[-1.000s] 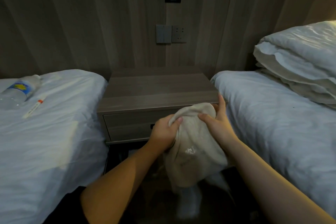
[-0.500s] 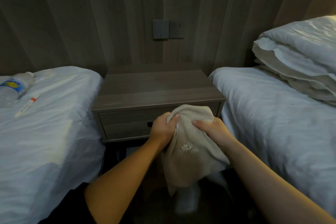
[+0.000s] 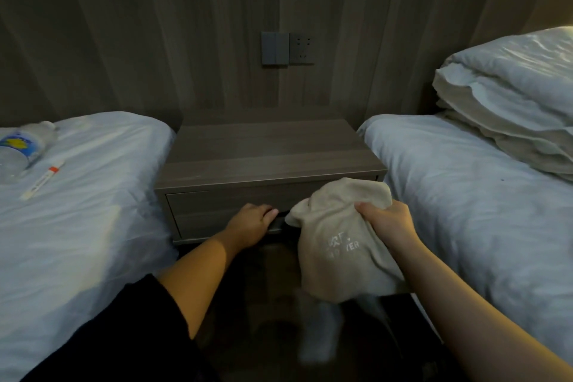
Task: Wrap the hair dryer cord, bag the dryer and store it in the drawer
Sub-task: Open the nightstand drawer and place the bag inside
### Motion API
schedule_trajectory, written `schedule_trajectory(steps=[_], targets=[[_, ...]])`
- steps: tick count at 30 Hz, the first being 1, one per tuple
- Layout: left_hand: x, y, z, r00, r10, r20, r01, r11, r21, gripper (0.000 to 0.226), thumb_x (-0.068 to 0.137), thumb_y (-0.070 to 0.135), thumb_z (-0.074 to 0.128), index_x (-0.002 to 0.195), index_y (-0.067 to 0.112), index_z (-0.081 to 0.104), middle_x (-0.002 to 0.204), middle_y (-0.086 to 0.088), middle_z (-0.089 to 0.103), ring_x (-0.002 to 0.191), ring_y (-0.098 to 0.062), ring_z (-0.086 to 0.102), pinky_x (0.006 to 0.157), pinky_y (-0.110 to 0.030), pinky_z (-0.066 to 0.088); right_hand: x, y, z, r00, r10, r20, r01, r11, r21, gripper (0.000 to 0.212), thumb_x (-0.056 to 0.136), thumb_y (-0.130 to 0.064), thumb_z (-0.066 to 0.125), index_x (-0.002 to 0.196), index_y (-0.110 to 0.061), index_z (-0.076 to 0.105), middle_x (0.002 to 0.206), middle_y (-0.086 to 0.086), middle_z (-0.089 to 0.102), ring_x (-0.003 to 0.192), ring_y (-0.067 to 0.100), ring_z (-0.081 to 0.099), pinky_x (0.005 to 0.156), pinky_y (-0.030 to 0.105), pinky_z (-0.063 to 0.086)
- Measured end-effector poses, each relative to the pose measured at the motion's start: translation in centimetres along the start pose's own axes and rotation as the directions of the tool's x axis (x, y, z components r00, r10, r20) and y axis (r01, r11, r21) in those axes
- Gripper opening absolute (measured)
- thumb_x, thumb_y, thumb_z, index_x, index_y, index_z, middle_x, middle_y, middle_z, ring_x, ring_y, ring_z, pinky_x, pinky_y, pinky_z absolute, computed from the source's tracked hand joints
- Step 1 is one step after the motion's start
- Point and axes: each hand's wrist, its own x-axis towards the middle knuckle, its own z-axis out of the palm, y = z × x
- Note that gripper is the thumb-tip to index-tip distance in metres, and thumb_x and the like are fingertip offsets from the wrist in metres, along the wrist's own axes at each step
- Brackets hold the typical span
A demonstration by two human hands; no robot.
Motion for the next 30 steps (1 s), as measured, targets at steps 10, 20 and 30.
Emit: schedule_trajectory(steps=[10, 20, 30], targets=[[-0.8, 0.8, 0.3, 0.997, 0.011, -0.077, -0.008, 0.999, 0.049, 0.040, 0.096, 0.046, 0.032, 0.110, 0.013, 0.051, 0.104, -0.016, 0.058, 0.090, -0.024, 0.051, 0.079, -0.034, 0.039, 0.1, -0.3, -0.6, 1.000, 0.000, -0.031, 0.000, 1.000, 0.010, 0.021, 0.078, -0.022, 0.071, 0.094, -0.014, 0.059, 0.075, -0.004, 0.057, 0.073, 0.014, 0.056, 0.073, 0.032, 0.044], [-3.1, 1.1, -0.9, 0.791, 0.466, -0.398, -0.313, 0.866, 0.390, 0.025, 0.088, 0.018, 0.053, 0.106, 0.007, 0.064, 0.107, -0.009, 0.065, 0.100, -0.027, 0.059, 0.079, -0.034, 0.048, -0.2, -0.8, -1.7, 0.999, 0.046, 0.005, -0.046, 0.999, -0.005, 0.047, 0.079, -0.027, 0.070, 0.118, -0.003, 0.060, 0.107, 0.011, 0.063, 0.091, 0.022, 0.057, 0.078, 0.033, 0.044], [-4.0, 3.0, -4.7, 0.979, -0.066, -0.195, -0.022, 0.909, -0.416, 0.061, 0.099, 0.045, 0.019, 0.087, 0.016, 0.071, 0.078, -0.004, 0.073, 0.080, -0.017, 0.066, 0.086, -0.034, 0.045, 0.2, -5.0, -1.8, 0.976, 0.141, 0.164, -0.173, 0.963, 0.208, 0.065, 0.069, -0.041, 0.074, 0.120, -0.004, 0.059, 0.110, 0.010, 0.067, 0.094, 0.025, 0.065, 0.084, 0.036, 0.051]])
